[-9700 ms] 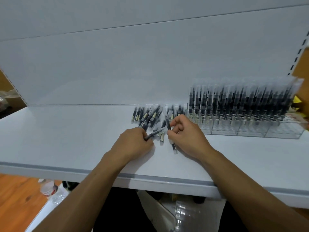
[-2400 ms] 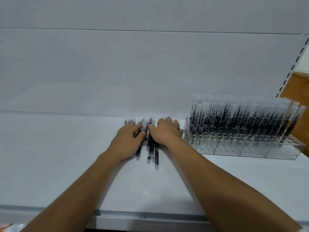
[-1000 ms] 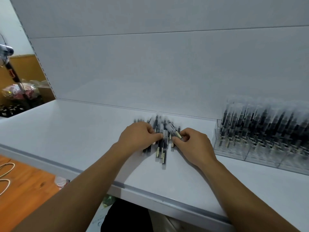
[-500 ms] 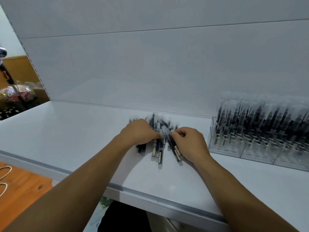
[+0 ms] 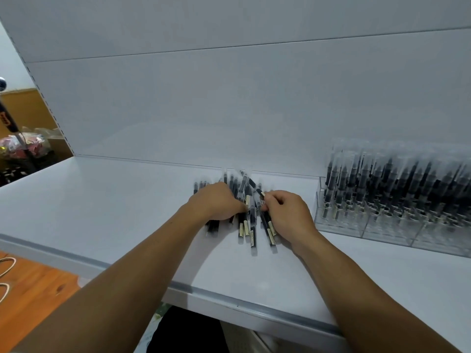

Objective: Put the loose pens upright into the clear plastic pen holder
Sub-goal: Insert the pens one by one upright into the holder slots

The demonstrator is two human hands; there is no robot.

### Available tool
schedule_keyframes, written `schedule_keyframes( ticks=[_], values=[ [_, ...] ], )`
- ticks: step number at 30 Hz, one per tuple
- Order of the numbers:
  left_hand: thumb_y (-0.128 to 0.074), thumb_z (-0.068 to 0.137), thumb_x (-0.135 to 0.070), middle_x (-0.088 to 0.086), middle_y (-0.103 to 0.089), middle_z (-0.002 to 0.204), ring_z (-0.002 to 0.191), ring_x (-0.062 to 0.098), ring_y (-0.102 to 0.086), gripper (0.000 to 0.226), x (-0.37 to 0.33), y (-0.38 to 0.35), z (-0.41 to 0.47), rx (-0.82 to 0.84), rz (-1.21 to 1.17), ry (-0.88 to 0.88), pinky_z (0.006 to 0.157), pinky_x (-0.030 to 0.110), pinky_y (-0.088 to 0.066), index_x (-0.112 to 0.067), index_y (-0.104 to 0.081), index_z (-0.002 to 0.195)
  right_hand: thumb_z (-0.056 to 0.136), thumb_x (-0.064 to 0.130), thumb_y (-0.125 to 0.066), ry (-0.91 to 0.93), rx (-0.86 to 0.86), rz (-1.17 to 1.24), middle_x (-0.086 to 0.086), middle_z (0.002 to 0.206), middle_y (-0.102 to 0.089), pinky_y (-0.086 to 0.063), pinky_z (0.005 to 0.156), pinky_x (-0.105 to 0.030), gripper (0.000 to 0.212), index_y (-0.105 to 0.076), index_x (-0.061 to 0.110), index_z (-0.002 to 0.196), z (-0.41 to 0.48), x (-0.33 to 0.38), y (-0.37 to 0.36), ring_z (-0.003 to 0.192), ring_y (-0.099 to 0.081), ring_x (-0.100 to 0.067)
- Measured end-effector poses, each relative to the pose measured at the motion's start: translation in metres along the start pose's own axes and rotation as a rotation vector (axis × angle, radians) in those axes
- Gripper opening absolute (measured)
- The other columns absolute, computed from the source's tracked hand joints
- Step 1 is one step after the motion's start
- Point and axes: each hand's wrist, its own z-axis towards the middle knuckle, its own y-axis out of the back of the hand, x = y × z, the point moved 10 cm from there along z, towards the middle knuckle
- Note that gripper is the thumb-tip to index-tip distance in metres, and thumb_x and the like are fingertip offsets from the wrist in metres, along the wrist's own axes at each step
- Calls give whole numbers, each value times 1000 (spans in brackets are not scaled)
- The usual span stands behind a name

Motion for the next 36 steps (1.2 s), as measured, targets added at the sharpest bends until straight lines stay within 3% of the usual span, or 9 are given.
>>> schedule_keyframes(
  ticks=[4, 9, 13, 17, 21, 28, 30, 34, 36],
  values=[
    [-65, 81, -43, -2, -46, 54, 56, 16, -47, 41, 1, 1, -1, -23, 2, 3, 55, 26, -35, -17, -45, 56, 97, 29, -51, 5, -1, 24, 11, 80, -70, -55, 75, -34, 22, -64, 30, 80, 2, 1, -4, 77, -66, -12],
    [-59, 82, -42, -2, -48, 57, 57, 16, -48, 39, -15, -2, -3, 15, 128, -25, 56, 26, -39, -16, -45, 56, 96, 30, -55, -13, 17, 56, 10, 85, -71, -55, 85, -37, 14, -67, 24, 99, 3, -2, -7, 87, -66, -11],
    [-58, 81, -53, -3, -51, 53, 54, 15, -51, 48, -22, 0, -6, -28, 166, -37, 53, 25, -40, -16, -47, 53, 95, 27, -57, -24, 12, 161, 9, 85, -73, -55, 88, -41, 6, -62, 26, 99, 4, -6, -6, 89, -67, -11],
    [-57, 82, -42, -1, -52, 54, 56, 17, -51, 38, -17, -1, -7, -36, 50, -47, 57, 28, -42, -14, -49, 57, 99, 22, -51, 23, 33, 200, 13, 86, -73, -51, 86, -28, 25, -60, 26, 122, 4, -1, -7, 95, -65, -6],
    [-55, 87, -31, 4, -50, 59, 58, 20, -48, 28, -12, 1, -12, -80, -44, -70, 58, 29, -39, -14, -50, 65, 98, 22, -53, 35, 21, 233, 17, 79, -72, -51, 81, -26, 15, -60, 29, 108, 3, 1, -7, 89, -66, -4],
    [-56, 94, -32, 6, -63, 67, 63, 14, -55, 29, -12, 13, -33, -223, -514, -194, 67, 33, -44, -15, -60, 70, 93, 31, -60, 107, -12, 273, 14, 83, -74, -54, 82, -34, 4, -56, 32, 93, -4, 14, -1, 84, -68, -3],
    [-57, 95, -32, -1, -69, 71, 66, 8, -62, 25, -13, 14, -41, -246, -699, -226, 68, 27, -47, -20, -67, 76, 89, 34, -65, 138, -56, 289, 12, 82, -72, -56, 79, -35, 6, -60, 31, 90, -10, 21, 7, 82, -67, -5],
    [-56, 98, -26, -1, -74, 87, 85, 10, -68, 17, -23, 18, -56, -270, -1002, -286, 69, 14, -49, -22, -72, 95, 85, 32, -72, 258, -131, 304, 17, 76, -64, -46, 60, -11, 8, -64, 33, 82, -27, 49, 30, 66, -55, 3],
    [-55, 98, -23, 1, -74, 94, 89, 11, -70, 17, -34, 17, -63, -255, -1111, -327, 70, 13, -51, -19, -71, 103, 85, 28, -72, 317, -115, 290, 11, 76, -65, -43, 56, -8, 10, -64, 34, 81, -39, 60, 39, 61, -53, 3]
  ],
)
